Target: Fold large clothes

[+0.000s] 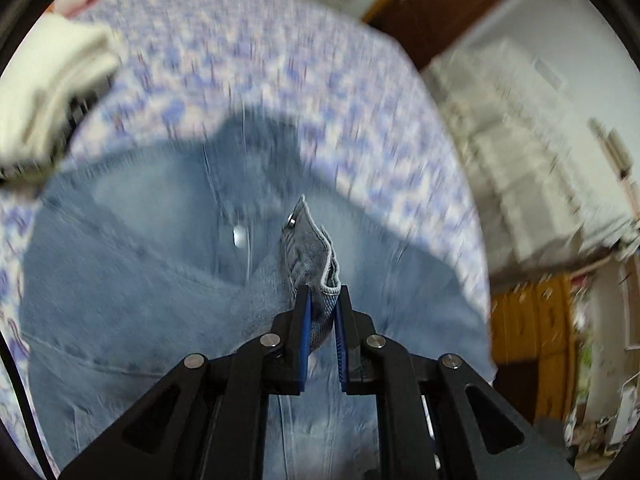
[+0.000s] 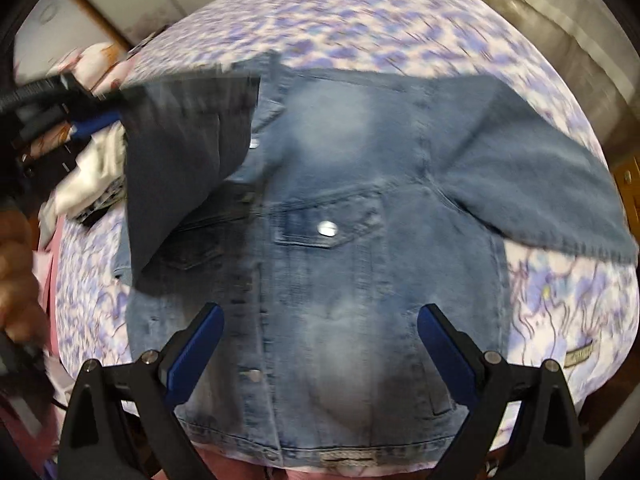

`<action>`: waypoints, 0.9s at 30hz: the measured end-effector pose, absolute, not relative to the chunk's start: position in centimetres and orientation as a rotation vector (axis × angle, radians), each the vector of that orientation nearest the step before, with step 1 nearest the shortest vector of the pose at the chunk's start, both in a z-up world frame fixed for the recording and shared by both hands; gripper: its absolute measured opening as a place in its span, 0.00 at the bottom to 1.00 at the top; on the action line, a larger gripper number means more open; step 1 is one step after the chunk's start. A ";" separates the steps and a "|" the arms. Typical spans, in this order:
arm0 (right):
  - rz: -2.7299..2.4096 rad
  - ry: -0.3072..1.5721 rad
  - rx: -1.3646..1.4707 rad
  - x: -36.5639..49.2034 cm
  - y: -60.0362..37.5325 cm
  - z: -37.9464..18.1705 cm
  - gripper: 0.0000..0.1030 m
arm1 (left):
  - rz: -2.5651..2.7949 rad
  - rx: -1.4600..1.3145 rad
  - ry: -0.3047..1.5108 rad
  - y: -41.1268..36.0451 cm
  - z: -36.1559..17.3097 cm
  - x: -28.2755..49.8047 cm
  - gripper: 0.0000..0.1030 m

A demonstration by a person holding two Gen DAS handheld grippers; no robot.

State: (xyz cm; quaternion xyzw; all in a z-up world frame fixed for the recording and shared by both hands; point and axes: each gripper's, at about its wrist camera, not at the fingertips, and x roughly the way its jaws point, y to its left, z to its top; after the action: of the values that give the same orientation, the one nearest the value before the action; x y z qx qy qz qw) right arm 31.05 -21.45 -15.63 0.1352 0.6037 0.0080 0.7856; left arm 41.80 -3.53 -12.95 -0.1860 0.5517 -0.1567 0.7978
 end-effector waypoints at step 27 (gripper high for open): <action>0.158 1.510 0.639 32.1 -21.4 -25.8 0.75 | 0.149 -0.256 1.366 15.2 -18.1 36.5 0.84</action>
State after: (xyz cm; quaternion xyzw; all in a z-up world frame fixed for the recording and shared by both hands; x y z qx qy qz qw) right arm 32.09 -21.35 -25.84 0.2846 0.6726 0.0706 0.6794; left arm 36.54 15.20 -18.13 -0.1176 0.6288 0.0684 0.7656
